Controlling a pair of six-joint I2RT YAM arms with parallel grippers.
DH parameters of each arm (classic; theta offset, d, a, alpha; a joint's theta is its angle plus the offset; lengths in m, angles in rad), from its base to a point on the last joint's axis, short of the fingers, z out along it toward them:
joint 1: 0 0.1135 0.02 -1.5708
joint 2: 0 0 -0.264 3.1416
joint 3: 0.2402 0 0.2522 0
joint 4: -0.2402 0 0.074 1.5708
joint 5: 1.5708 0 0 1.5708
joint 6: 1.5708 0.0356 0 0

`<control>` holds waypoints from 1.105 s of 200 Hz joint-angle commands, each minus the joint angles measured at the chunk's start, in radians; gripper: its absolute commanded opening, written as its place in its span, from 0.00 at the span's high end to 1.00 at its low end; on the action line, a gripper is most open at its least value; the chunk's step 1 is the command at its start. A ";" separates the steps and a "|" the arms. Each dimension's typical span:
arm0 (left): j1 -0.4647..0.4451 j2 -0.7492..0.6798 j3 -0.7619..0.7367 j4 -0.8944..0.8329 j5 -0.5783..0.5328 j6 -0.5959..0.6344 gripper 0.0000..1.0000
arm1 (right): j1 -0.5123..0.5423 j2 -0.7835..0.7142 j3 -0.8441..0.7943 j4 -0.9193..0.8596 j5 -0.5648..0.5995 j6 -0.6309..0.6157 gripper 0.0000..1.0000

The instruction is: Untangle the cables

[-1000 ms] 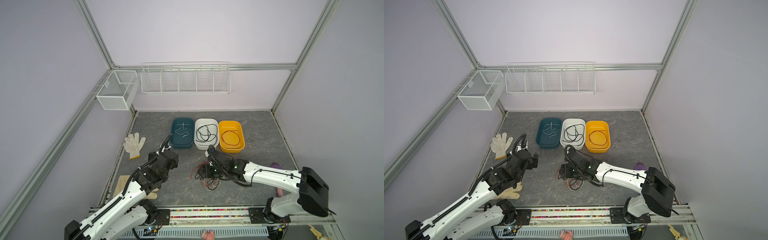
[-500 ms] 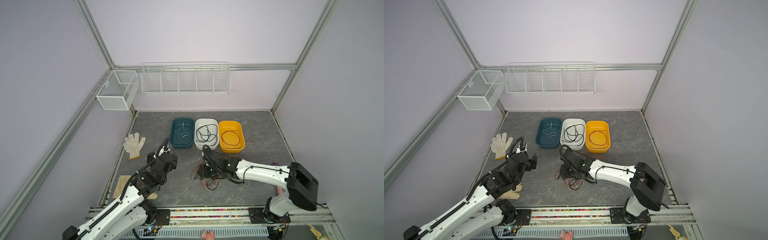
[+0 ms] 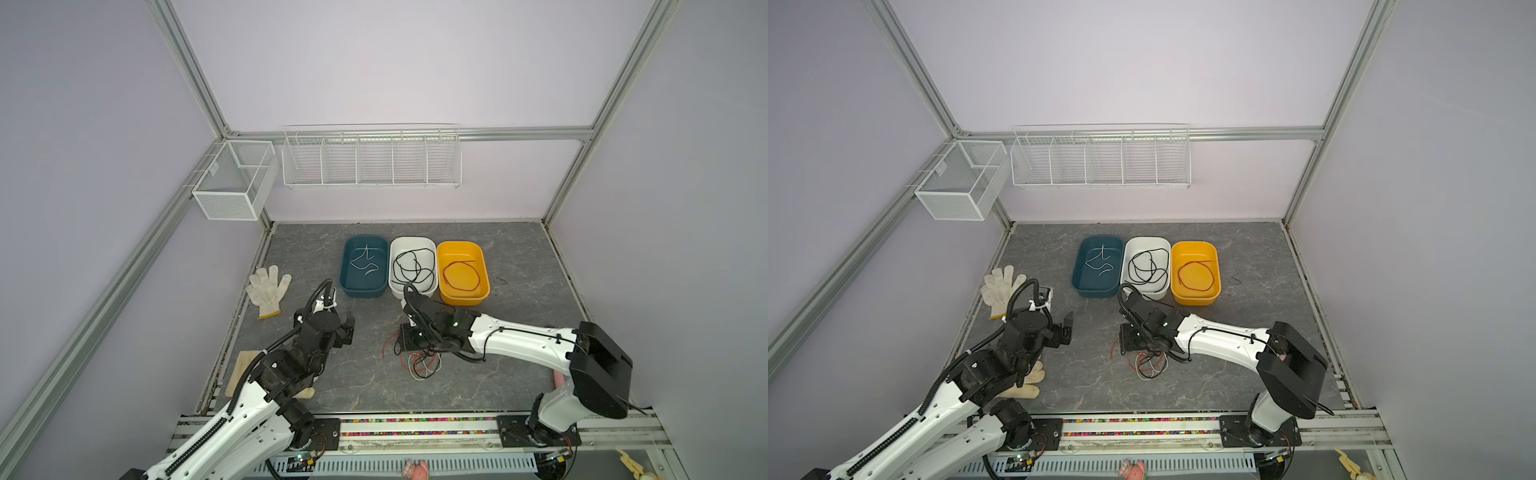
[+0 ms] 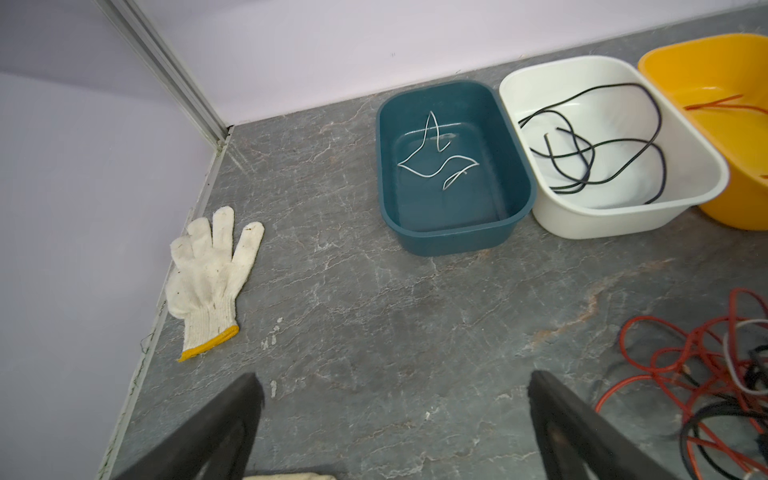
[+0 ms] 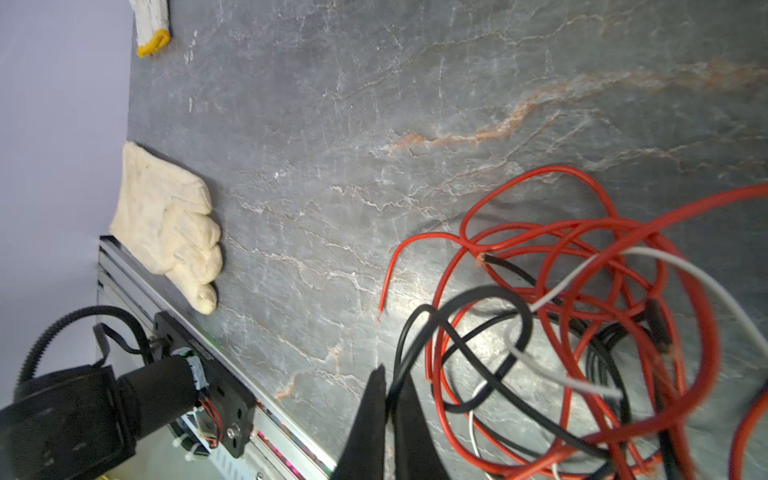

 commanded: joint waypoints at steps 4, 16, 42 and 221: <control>0.006 -0.004 0.034 -0.034 0.081 0.018 0.01 | -0.005 -0.014 0.045 -0.041 -0.029 -0.044 0.93; 0.006 0.013 0.036 -0.034 0.120 0.018 0.01 | 0.000 -0.041 0.052 -0.052 -0.025 -0.055 0.93; 0.008 0.039 0.059 -0.043 0.178 0.032 0.01 | 0.008 -0.121 0.058 -0.063 -0.028 -0.085 0.93; 0.051 0.011 0.070 -0.048 0.376 0.063 0.01 | -0.017 -0.412 0.282 -0.352 -0.122 -0.461 0.94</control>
